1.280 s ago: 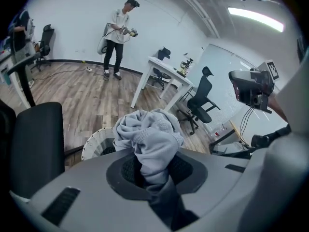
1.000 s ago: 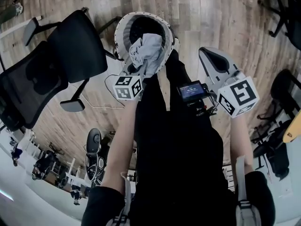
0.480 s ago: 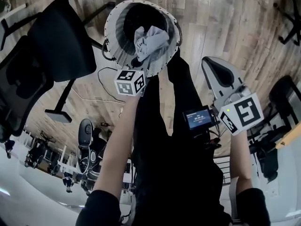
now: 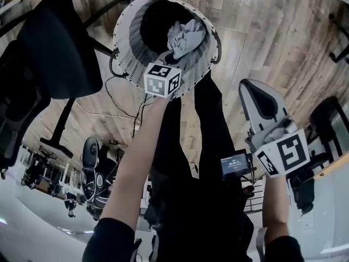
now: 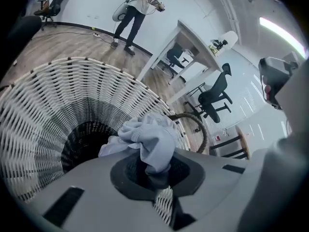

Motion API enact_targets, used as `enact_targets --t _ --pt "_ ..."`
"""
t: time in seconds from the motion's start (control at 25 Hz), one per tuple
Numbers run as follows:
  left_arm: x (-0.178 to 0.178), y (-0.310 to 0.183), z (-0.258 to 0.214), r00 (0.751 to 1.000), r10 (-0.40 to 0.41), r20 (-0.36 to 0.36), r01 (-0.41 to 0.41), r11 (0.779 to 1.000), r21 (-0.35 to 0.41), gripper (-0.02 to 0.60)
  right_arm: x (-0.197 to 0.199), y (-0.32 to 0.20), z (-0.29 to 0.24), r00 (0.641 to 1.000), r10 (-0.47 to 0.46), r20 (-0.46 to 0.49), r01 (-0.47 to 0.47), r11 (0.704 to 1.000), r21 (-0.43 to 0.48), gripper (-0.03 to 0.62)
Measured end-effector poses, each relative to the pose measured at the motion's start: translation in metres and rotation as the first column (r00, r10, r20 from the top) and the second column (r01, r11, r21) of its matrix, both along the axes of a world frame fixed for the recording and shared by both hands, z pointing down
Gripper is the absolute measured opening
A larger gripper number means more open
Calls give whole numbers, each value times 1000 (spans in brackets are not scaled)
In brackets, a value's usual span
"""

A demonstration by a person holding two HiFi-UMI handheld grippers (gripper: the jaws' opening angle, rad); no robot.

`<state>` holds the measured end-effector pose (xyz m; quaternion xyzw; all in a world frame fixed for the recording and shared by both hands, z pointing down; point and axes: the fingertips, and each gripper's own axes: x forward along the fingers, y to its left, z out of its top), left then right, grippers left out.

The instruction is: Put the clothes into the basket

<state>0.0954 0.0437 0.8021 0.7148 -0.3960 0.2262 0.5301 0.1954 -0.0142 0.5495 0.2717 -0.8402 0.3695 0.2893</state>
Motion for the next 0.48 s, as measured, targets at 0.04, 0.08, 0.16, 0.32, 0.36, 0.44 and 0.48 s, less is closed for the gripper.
enact_targets --t 0.04,0.08,0.16,0.32,0.36,0.44,0.48 --pt "4 -2 6 1000 6 -8 -6 1000 0 46 0 0 3 1000 6 1 -6 1000 -5 17" --pt "7 -4 12 1000 14 -13 -14 1000 -1 46 0 1 7 1000 13 3 -13 1000 -10 17" --pt "13 -7 26 999 36 -13 -36 999 -8 46 -1 3 15 1000 24 8 -24 1000 -20 17" --pt "23 -12 52 996 88 5 -88 996 -22 46 -4 11 31 1000 19 12 -19 999 -39 17" --pt "24 -13 59 995 98 9 -98 995 -24 46 -6 13 35 1000 17 15 -16 999 -44 17" --pt "27 -16 73 993 114 13 -114 993 -27 46 -10 18 42 1000 8 24 -7 999 -53 17" --pt "28 -17 80 992 122 14 -122 992 -29 46 -12 20 46 1000 4 28 -2 998 -57 17"
